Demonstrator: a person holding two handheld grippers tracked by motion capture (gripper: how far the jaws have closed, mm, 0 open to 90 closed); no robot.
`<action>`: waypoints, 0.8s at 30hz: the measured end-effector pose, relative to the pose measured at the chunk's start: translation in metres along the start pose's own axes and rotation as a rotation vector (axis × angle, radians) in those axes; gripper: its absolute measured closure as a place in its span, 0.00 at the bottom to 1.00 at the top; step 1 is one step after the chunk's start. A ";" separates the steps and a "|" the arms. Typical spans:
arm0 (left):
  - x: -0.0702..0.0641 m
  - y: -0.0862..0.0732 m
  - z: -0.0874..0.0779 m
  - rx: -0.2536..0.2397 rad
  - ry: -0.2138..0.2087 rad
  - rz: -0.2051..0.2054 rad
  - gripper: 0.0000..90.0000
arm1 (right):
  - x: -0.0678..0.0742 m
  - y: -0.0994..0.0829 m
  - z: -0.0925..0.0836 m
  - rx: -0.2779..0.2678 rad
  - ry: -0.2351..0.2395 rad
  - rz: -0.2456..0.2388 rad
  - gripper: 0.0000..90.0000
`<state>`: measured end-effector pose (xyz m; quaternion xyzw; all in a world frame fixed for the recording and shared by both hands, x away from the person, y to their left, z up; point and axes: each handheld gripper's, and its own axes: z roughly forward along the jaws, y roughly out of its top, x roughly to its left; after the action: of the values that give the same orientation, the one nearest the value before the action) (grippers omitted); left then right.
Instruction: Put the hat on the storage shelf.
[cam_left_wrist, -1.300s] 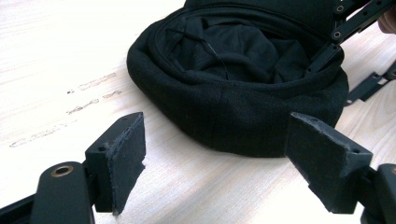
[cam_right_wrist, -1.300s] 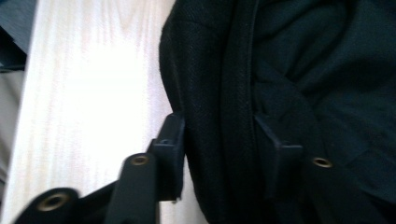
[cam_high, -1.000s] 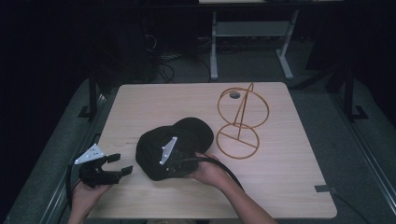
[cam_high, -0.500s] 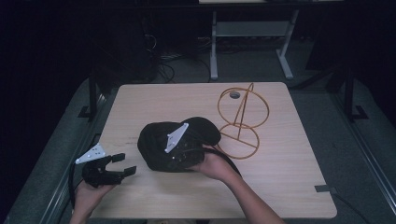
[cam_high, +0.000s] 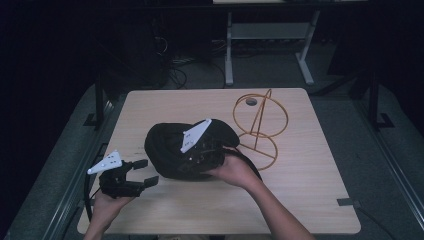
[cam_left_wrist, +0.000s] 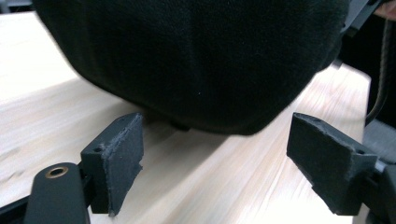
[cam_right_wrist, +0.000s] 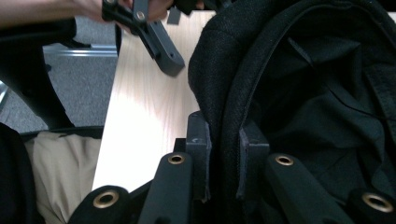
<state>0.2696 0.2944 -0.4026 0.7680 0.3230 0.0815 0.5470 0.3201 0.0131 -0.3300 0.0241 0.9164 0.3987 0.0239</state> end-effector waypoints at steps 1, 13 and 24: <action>0.000 0.001 0.001 -0.008 -0.001 0.004 0.19 | -0.001 0.002 -0.003 -0.004 -0.003 -0.002 0.87; -0.003 0.013 0.024 -0.067 0.030 0.018 0.21 | 0.001 0.021 -0.015 -0.061 0.019 -0.021 0.87; 0.000 0.027 0.026 -0.166 -0.062 0.053 0.74 | -0.001 0.026 -0.019 -0.089 0.044 -0.017 0.89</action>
<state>0.2930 0.2686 -0.3890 0.7305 0.2778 0.0987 0.6160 0.3200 0.0171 -0.2976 0.0066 0.8984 0.4391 0.0084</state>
